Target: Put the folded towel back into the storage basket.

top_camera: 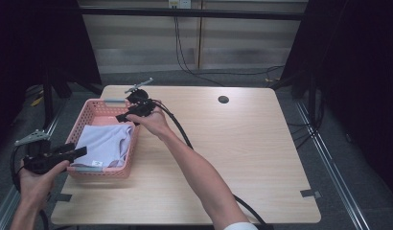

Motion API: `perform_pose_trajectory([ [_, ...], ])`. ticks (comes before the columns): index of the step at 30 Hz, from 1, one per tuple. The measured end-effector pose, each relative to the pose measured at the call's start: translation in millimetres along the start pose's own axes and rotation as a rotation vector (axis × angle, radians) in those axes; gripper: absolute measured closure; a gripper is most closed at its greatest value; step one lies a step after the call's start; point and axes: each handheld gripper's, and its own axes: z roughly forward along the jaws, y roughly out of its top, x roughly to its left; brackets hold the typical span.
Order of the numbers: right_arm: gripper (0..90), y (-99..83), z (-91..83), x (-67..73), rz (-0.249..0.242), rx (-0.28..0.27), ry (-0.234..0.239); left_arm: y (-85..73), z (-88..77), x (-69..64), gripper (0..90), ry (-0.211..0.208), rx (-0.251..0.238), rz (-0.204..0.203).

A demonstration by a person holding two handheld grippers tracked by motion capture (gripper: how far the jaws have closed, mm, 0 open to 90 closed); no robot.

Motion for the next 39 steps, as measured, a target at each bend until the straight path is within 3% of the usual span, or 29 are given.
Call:
perform_pose_trajectory([
  [4,32.9,-11.9,-28.0,-4.4,-0.014,-0.024,0.018,6.2,9.5,-18.2,36.6,-0.005,-0.01,0.015],
  [7,32.6,-22.2,-50.1,-8.3,-0.032,-0.037,0.004,10.5,18.2,-31.1,35.3,-0.032,-0.021,0.001],
  [12,32.4,-41.8,-86.3,-14.6,-0.043,-0.057,-0.017,14.7,34.9,-58.4,32.7,-0.032,-0.006,0.041],
  [15,32.4,-56.4,-108.4,-19.0,-0.033,-0.091,-0.028,16.1,45.9,-73.2,31.3,-0.075,0.006,0.051],
  [21,31.0,-98.5,-147.0,-24.8,0.001,-0.125,-0.049,15.0,66.6,-104.3,31.9,-0.095,0.026,0.11],
  [27,30.9,-143.2,-186.2,-24.5,0.02,-0.114,-0.095,14.1,82.0,-134.9,27.3,-0.114,0.042,0.13],
  [34,31.2,-199.6,-238.2,-22.2,0.046,-0.102,-0.153,-7.1,97.5,-170.3,27.2,-0.147,0.111,0.184],
  [39,31.2,-239.1,-267.3,-13.8,0.065,-0.081,-0.213,-26.1,105.0,-185.4,27.4,-0.175,0.158,0.224],
])
